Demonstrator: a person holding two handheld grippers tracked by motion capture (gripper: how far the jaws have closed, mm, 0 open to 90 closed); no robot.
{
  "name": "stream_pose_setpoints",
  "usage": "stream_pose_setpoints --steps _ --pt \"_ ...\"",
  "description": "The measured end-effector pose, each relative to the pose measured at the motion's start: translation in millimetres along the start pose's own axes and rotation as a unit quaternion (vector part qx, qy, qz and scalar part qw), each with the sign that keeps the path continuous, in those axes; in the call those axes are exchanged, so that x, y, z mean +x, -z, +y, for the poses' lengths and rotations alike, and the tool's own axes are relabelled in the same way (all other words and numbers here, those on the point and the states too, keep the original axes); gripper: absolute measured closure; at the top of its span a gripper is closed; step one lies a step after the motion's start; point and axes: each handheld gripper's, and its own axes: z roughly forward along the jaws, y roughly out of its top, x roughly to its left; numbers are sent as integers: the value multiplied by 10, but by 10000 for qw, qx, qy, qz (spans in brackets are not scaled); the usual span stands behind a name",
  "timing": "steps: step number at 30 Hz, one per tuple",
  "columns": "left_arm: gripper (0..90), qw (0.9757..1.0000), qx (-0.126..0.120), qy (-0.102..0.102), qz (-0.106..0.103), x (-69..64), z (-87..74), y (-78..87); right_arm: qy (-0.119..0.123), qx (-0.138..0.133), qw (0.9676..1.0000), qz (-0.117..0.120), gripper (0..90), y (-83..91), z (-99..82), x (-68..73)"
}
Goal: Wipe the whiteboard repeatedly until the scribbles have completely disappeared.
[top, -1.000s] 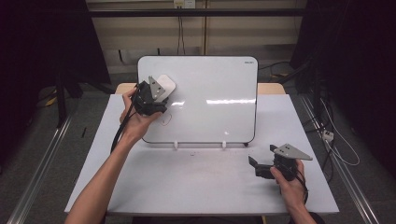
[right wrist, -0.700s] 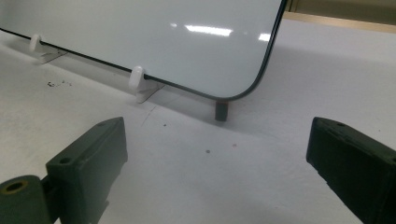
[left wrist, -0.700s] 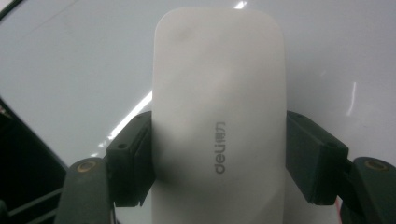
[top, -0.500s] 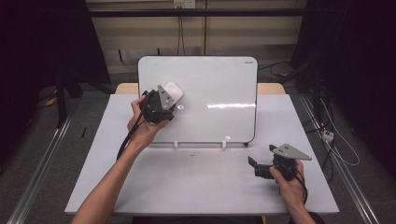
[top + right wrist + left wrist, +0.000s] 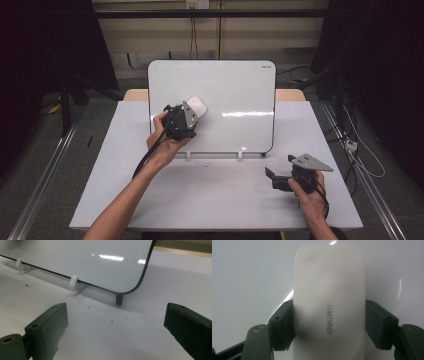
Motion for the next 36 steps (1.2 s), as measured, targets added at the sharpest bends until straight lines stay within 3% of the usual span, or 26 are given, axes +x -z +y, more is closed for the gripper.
stream_pose_setpoints --steps 6,7,9,16,22,26,32,36 --pt "311 9992 70 -328 -220 -287 -11 -1 0 -5 10000 0 54 3 -2 -5" --pt "311 9986 74 -458 -243 -351 -16 0 4 -5 10000 0 54 3 -2 -5" --pt "312 9985 78 -506 -214 -433 -36 12 -9 -13 10000 4 54 10 0 0" --pt "312 9986 53 -465 -231 -387 -59 20 -2 -18 10000 27 54 20 -5 -11" --pt "312 9993 149 -284 -170 -198 -159 69 -8 -18 10000 27 54 32 -7 -12" --pt "312 9998 166 -31 -105 -20 -249 107 -15 -14 10000 17 54 30 -6 -11" --pt "312 9990 219 377 28 352 -335 162 -9 -25 10000 3 54 30 -4 -18" --pt "312 9974 233 644 234 603 -364 191 -2 -21 10000 2 53 22 -4 -17"
